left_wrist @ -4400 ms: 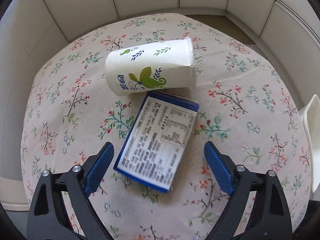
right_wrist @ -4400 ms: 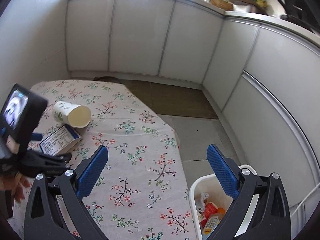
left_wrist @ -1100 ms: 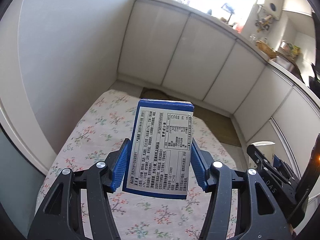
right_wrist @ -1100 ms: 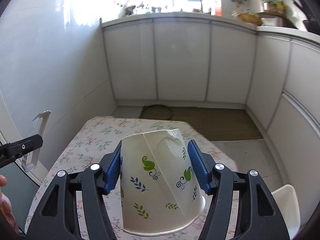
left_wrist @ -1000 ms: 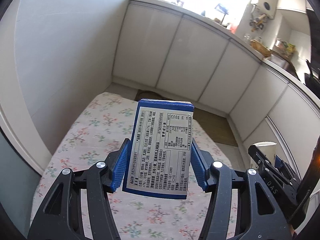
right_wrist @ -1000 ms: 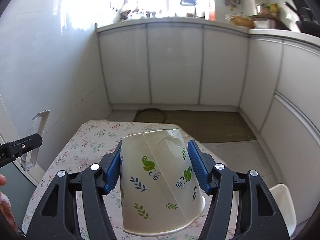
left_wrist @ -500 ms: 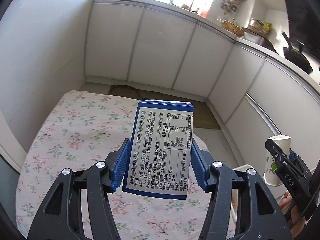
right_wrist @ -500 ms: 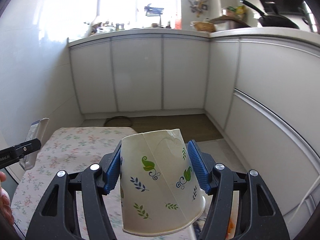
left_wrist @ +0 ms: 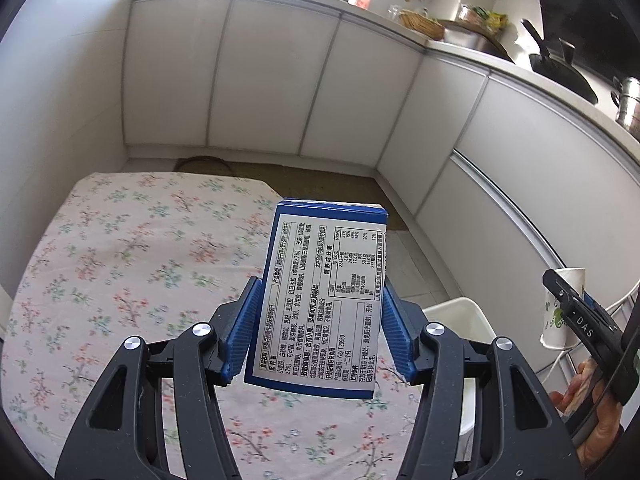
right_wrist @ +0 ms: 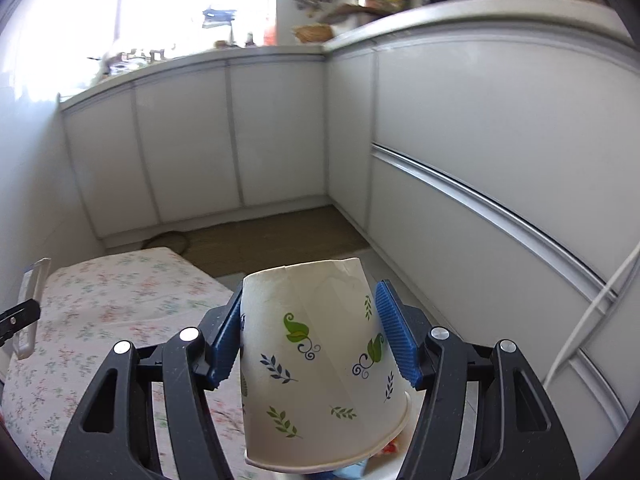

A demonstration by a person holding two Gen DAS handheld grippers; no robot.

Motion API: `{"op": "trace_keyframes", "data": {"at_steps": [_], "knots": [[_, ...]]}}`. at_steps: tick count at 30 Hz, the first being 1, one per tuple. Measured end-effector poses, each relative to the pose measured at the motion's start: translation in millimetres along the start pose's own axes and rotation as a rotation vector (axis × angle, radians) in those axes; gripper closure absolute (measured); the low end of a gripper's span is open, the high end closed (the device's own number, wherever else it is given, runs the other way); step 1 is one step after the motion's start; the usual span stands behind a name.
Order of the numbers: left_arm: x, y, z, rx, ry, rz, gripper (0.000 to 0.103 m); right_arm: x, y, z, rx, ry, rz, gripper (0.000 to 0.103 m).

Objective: Collect trash
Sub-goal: 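Carry the cup to the bin and drop it with the right tool while left holds card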

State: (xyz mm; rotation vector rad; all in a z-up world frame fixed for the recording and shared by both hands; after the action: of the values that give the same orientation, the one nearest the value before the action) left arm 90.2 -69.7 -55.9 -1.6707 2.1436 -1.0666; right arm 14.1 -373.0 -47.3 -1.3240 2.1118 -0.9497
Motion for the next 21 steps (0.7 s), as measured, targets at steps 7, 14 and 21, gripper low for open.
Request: {"op": "trace_keyframes", "data": {"at_steps": [7, 14, 21], "knots": [[34.7, 9.8, 25.5, -0.045, 0.031, 0.044, 0.048, 44.2, 10.6, 10.3, -0.057, 0.078, 0.044, 0.039], [80.5, 18.4, 50.6, -0.083, 0.084, 0.077, 0.048, 100.1, 19.6, 8.5, -0.074, 0.129, 0.136, 0.028], [142.6, 26.8, 71.2, -0.125, 0.154, 0.123, 0.048, 131.8, 25.4, 4.2, -0.071, 0.169, 0.188, 0.022]]}}
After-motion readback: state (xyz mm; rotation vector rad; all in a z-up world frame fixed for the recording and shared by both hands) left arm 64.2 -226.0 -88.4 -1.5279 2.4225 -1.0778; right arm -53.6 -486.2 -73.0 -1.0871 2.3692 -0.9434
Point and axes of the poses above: each gripper's, at about its wrist camera, not at the fingertips, and z roughly the way its jaws point, x to its right, y to its underside, the point moved 1 cm from there along z, roughly the way its jaws point, and after that the axes turned 8 degrees about -x, right-handed, at the moved point
